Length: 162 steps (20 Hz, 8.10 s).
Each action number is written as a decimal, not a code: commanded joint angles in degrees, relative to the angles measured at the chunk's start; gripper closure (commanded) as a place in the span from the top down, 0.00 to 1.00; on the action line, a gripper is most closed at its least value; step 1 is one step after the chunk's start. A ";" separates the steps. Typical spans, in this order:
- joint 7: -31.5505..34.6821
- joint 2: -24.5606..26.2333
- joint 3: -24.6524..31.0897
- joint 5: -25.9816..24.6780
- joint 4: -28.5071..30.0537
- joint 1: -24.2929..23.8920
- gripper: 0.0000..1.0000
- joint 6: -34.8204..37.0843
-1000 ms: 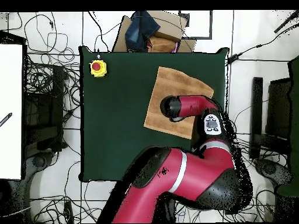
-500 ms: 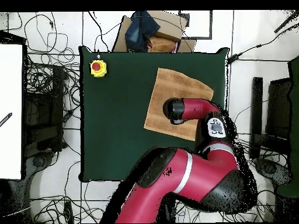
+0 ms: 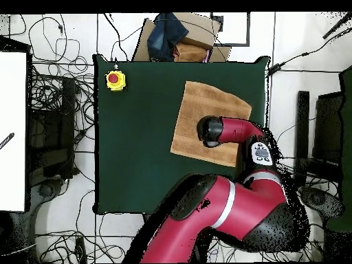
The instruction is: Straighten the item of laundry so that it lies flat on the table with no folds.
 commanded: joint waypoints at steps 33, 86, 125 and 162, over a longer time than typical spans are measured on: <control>8.46 2.44 -4.55 -0.99 24.32 2.30 1.00 -17.90; 8.31 8.97 -13.57 -0.36 28.09 4.40 1.00 -34.99; 4.52 13.64 -19.74 -3.35 28.76 1.45 1.00 -43.31; 6.23 14.50 -25.49 0.48 31.84 6.20 1.00 -41.64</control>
